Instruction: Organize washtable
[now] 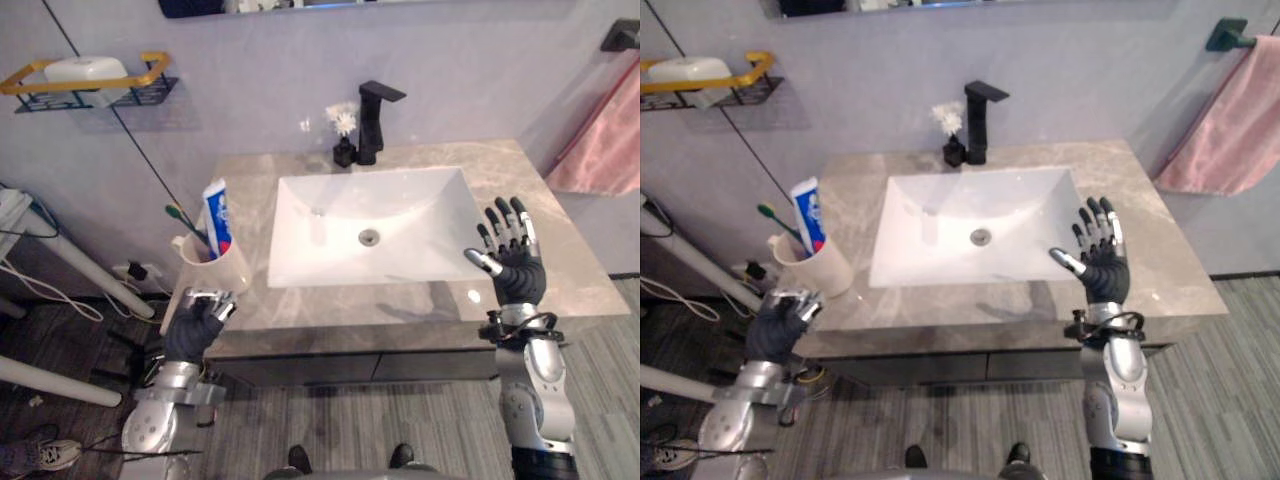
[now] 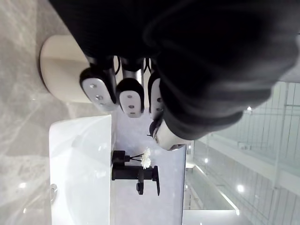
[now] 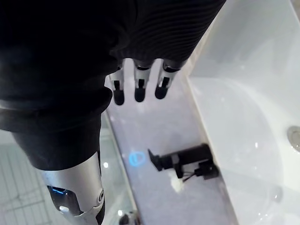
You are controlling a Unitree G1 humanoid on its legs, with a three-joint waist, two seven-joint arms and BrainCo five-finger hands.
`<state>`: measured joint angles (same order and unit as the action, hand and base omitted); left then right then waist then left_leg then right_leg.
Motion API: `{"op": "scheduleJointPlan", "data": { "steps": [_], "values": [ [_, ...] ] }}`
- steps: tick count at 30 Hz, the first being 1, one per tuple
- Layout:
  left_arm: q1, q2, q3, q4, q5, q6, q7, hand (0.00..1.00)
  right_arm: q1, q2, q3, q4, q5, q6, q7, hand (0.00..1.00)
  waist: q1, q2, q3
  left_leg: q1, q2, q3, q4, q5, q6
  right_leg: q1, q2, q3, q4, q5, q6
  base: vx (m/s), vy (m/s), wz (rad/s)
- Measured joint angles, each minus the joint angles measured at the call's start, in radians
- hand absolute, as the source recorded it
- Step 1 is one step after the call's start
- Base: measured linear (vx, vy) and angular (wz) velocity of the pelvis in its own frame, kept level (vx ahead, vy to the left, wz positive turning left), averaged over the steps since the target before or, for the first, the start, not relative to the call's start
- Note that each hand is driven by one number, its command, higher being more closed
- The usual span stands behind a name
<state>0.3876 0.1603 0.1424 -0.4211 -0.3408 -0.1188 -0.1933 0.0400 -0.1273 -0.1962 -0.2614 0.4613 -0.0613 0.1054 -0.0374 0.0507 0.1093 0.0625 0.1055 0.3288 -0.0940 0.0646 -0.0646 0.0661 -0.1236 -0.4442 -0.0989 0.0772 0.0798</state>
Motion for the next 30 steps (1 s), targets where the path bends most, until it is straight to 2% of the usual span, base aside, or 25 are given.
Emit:
{"op": "scheduleJointPlan", "data": {
  "steps": [9, 16, 30],
  "values": [
    [-0.040, -0.033, 0.065, 0.003, 0.013, 0.002, 0.024, 1.00, 0.000, 0.001, -0.002, 0.000, 0.000, 0.007, 0.006, 0.00, -0.001, -0.003, 0.019, -0.002, 0.000, 0.005, 0.000, -0.005, -0.001, 0.000, 0.000, 0.006, 0.000, 0.000, 0.000, 0.01, 0.001, -0.02],
    [-0.040, -0.039, 0.066, 0.034, 0.021, 0.007, 0.025, 1.00, 0.001, 0.001, 0.002, 0.000, 0.000, 0.028, 0.007, 0.00, -0.001, -0.005, 0.030, -0.005, 0.000, 0.005, 0.000, -0.006, -0.001, -0.003, 0.000, 0.006, 0.000, -0.001, 0.001, 0.00, 0.000, 0.00],
    [-0.066, -0.046, 0.067, 0.072, 0.021, 0.027, 0.046, 1.00, 0.002, 0.001, 0.017, 0.000, 0.001, 0.032, 0.007, 0.00, 0.000, -0.008, 0.046, -0.025, 0.000, 0.010, 0.000, -0.007, -0.002, -0.026, 0.000, 0.010, 0.000, 0.000, 0.001, 0.00, 0.000, 0.00]
  ]
}}
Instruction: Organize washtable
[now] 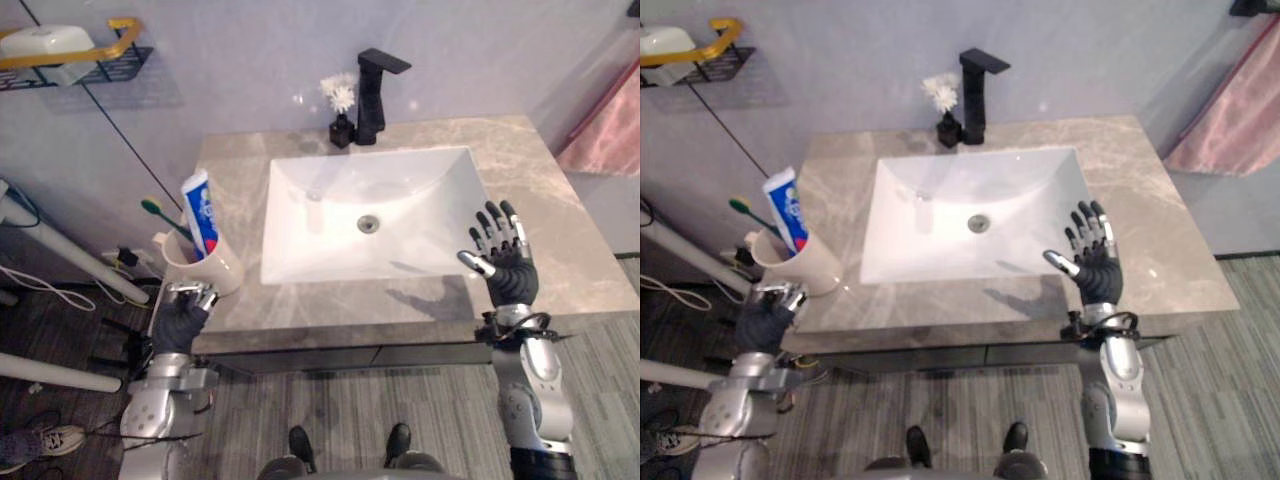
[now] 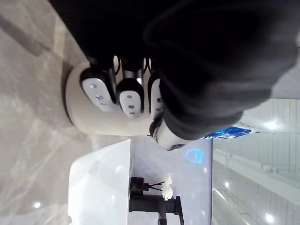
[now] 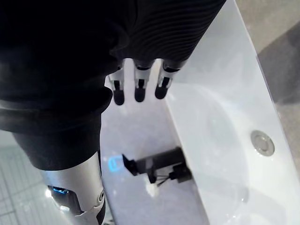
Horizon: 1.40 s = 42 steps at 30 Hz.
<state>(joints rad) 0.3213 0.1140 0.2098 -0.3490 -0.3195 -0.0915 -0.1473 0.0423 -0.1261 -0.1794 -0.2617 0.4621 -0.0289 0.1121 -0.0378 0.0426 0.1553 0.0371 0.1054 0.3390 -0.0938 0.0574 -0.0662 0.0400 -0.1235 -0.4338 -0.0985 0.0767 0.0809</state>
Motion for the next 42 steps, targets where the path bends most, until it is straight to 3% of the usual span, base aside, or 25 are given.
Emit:
{"op": "scheduleJointPlan", "data": {
  "steps": [42],
  "values": [
    [-0.128, -0.041, 0.038, 0.087, 0.022, 0.007, 0.088, 1.00, -0.002, 0.001, 0.015, 0.000, 0.001, 0.001, -0.003, 0.00, 0.000, -0.011, 0.048, -0.026, 0.001, 0.033, 0.000, -0.008, 0.000, -0.045, 0.001, 0.034, 0.000, 0.001, 0.000, 0.00, 0.000, -0.01]
  ]
}}
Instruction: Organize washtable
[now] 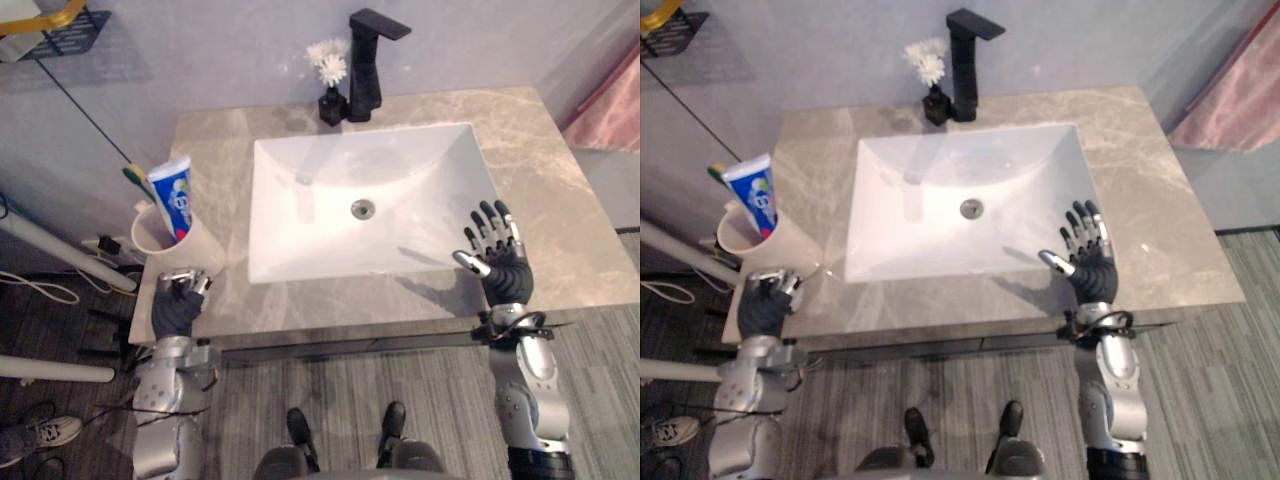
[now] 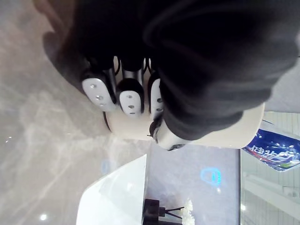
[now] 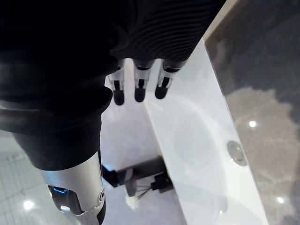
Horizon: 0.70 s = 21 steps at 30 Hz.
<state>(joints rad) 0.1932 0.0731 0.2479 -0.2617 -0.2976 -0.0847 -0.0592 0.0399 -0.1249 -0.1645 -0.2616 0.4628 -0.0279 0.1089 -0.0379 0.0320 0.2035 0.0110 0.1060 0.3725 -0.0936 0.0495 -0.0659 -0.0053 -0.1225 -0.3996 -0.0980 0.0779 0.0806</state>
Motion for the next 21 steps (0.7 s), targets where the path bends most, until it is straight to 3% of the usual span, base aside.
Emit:
{"op": "scheduleJointPlan", "data": {
  "steps": [21],
  "values": [
    [-0.063, -0.001, 0.067, 0.045, 0.000, -0.002, 0.040, 1.00, 0.008, 0.000, 0.000, 0.000, 0.000, 0.000, 0.000, 0.00, 0.000, -0.005, 0.011, -0.001, 0.002, 0.023, 0.000, -0.003, -0.001, -0.020, 0.001, 0.022, 0.011, 0.000, 0.000, 0.00, -0.001, -0.03]
  ]
}}
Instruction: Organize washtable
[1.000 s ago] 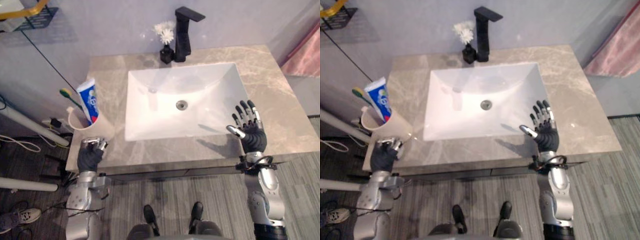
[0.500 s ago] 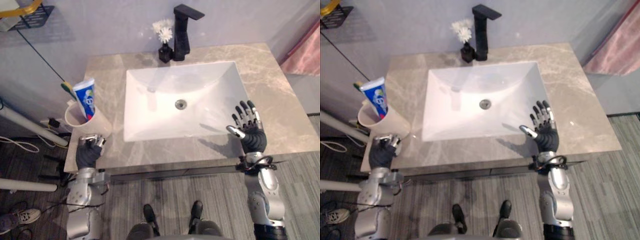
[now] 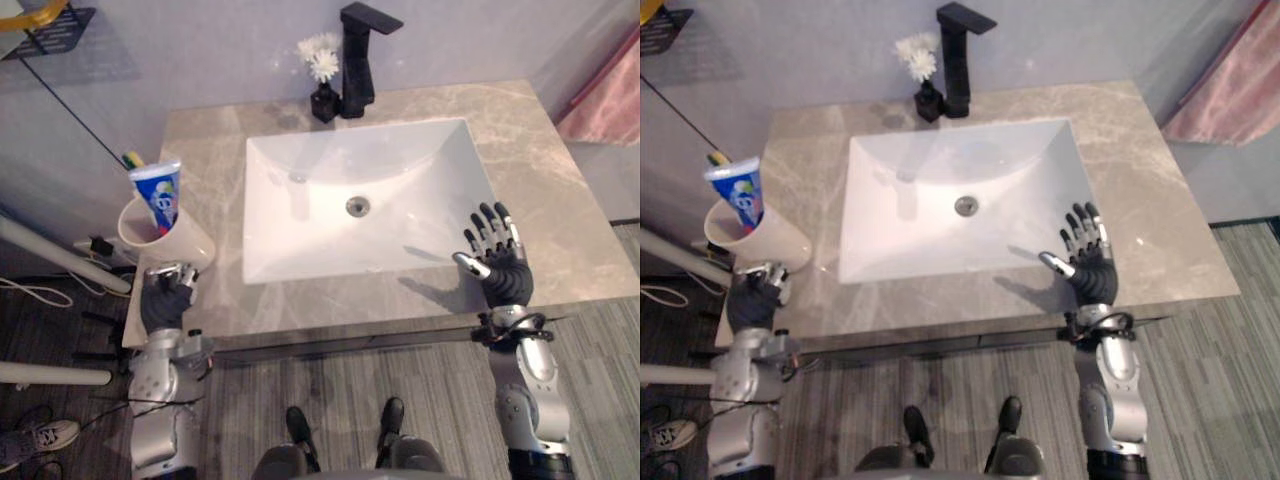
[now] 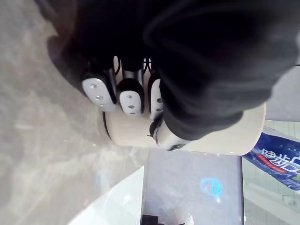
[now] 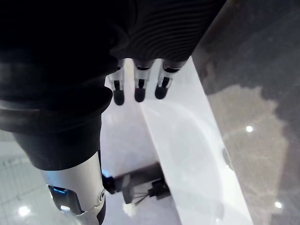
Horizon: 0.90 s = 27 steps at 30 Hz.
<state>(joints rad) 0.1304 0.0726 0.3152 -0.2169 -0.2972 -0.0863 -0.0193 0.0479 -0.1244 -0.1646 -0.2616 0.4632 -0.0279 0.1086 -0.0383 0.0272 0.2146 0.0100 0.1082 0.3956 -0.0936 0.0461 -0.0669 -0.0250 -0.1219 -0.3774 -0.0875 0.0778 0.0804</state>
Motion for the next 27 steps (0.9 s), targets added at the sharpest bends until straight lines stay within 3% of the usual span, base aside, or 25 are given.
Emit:
{"op": "scheduleJointPlan", "data": {
  "steps": [11, 27],
  "values": [
    [-0.058, 0.019, 0.022, 0.031, 0.007, -0.006, 0.022, 1.00, -0.003, 0.000, 0.001, -0.001, 0.017, -0.006, 0.002, 0.00, 0.001, -0.001, 0.010, -0.009, 0.000, 0.010, 0.000, 0.000, 0.000, -0.016, 0.000, 0.011, 0.006, 0.000, 0.000, 0.00, -0.002, -0.01],
    [-0.115, 0.105, 0.044, 0.092, -0.025, -0.005, 0.023, 1.00, 0.000, -0.001, 0.000, -0.002, 0.042, -0.020, 0.001, 0.00, 0.000, -0.005, 0.019, -0.015, 0.001, 0.024, 0.000, 0.000, 0.000, -0.039, -0.002, 0.028, 0.022, -0.001, -0.002, 0.00, -0.004, -0.02]
  ]
}}
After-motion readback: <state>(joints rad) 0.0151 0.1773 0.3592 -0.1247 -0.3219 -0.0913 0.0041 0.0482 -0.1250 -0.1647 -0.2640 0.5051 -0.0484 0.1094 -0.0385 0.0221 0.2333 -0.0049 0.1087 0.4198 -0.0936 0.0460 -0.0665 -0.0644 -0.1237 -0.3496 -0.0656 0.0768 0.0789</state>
